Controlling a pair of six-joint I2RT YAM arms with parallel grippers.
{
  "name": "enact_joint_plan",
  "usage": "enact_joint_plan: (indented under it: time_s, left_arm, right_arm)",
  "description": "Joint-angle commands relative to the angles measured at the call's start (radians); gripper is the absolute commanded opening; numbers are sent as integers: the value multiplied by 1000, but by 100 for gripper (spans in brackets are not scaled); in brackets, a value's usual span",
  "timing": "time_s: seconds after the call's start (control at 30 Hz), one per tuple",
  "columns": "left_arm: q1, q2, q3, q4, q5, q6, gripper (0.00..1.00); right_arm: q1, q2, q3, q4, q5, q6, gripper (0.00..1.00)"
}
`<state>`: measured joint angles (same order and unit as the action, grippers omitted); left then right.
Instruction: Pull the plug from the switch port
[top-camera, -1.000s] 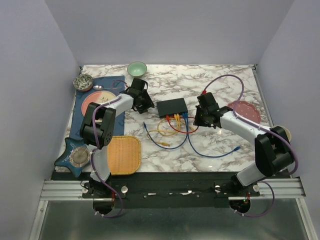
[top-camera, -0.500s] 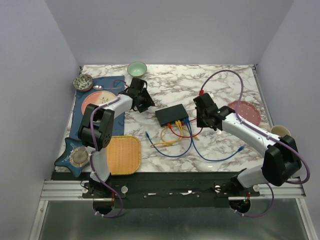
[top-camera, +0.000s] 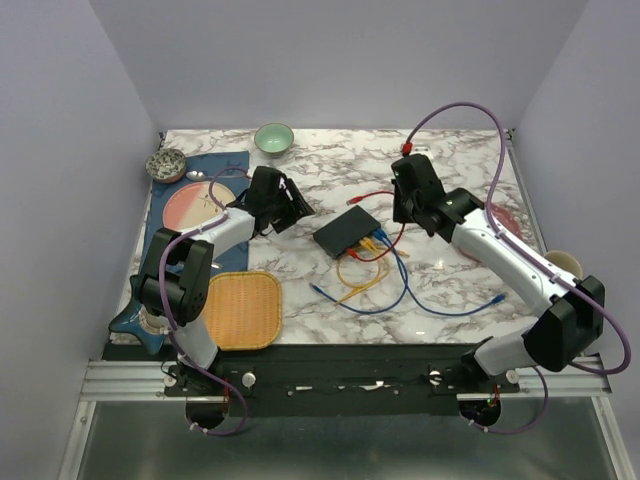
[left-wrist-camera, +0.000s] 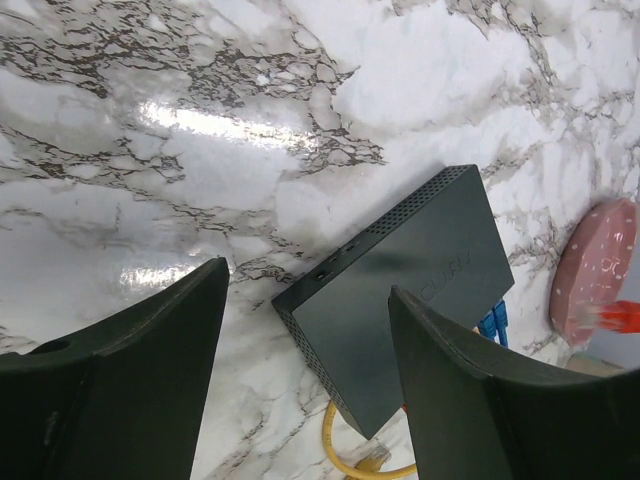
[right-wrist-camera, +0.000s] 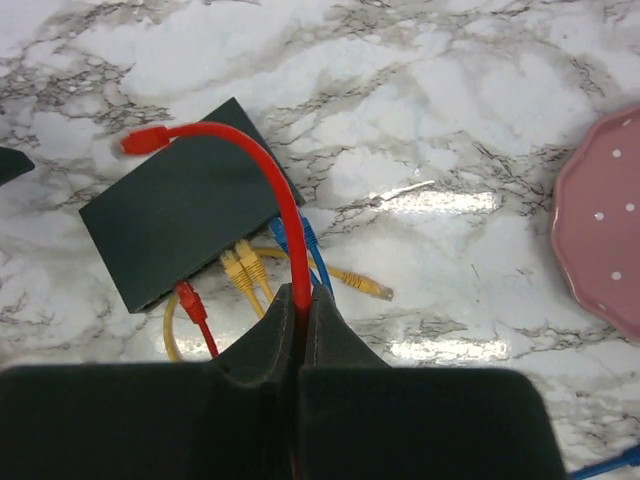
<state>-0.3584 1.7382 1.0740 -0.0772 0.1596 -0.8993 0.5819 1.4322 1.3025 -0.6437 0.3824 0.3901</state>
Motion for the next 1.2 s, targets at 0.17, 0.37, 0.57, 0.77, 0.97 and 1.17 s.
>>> enact_joint_plan:
  time_s: [0.17, 0.37, 0.57, 0.77, 0.97, 1.17]
  left_arm:
    - [-7, 10, 23, -29, 14, -9, 74]
    - [-10, 46, 15, -27, 38, -29, 73]
    - [-10, 40, 18, -52, 29, -21, 72]
    - [-4, 46, 21, -68, 17, -10, 72]
    - [16, 54, 32, -90, 11, -10, 72]
    - [47, 32, 26, -98, -2, -13, 72]
  right_arm:
    - [21, -102, -158, -42, -6, -25, 3]
    - [96, -263, -348, 173, -217, -86, 16]
    - [209, -251, -391, 248, -303, -184, 17]
    - [338, -191, -396, 276, -330, -281, 66]
    - [375, -197, -388, 271, -251, -284, 95]
    - [375, -291, -361, 256, 50, -220, 100]
